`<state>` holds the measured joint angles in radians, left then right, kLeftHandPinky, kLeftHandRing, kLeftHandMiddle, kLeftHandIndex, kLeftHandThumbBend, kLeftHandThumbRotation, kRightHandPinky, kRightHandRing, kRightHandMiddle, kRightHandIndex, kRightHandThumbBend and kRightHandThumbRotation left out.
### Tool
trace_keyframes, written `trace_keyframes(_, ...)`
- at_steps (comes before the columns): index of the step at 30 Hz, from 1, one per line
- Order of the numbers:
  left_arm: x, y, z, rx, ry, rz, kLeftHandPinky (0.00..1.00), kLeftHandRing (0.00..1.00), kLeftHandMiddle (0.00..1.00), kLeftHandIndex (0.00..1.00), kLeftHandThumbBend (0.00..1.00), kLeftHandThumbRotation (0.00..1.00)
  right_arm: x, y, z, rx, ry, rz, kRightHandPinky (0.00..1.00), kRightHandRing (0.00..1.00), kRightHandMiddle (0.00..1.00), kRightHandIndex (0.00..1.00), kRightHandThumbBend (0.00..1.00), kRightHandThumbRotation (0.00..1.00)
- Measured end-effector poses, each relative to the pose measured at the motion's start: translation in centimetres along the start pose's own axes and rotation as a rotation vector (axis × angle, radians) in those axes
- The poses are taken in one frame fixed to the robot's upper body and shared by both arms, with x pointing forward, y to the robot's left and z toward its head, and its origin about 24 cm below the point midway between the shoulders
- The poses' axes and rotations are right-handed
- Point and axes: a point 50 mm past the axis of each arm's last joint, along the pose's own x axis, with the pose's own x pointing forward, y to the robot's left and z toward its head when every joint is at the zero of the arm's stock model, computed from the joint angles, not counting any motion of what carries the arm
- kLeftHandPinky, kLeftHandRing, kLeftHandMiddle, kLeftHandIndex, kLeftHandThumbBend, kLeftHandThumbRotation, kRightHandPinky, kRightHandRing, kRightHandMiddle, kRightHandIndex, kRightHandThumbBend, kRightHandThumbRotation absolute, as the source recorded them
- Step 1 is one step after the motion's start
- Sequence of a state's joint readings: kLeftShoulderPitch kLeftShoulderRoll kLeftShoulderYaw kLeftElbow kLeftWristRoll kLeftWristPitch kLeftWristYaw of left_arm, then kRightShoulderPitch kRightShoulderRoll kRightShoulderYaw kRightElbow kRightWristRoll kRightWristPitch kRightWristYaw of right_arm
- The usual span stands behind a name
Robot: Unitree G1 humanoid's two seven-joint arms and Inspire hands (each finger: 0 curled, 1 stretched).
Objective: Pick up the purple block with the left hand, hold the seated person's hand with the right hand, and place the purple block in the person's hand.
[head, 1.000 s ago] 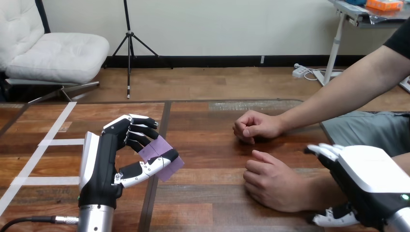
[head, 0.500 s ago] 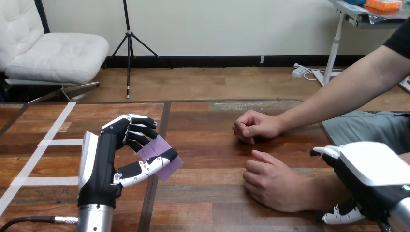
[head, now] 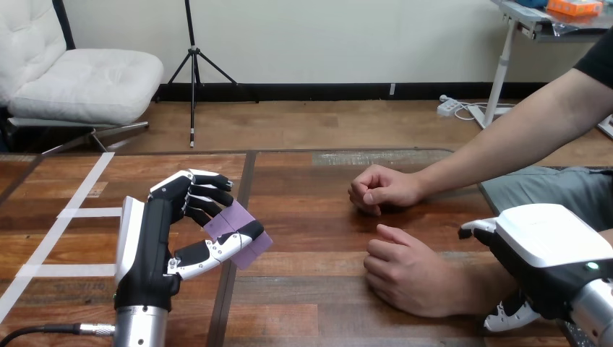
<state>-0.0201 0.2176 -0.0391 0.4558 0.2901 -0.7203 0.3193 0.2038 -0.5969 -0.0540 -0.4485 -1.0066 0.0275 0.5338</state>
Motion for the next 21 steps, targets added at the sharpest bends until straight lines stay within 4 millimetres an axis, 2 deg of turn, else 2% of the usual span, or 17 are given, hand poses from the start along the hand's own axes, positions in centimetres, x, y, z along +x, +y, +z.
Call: trace_keyframes(21, 0.0, 0.2, 0.0, 0.001, -0.002, 0.0, 0.39, 0.45, 0.52, 0.54, 0.7, 0.05, 1.4, 0.4, 0.1, -0.046, -0.002, 0.07, 0.82, 0.81, 0.81, 0.79, 0.85, 0.1)
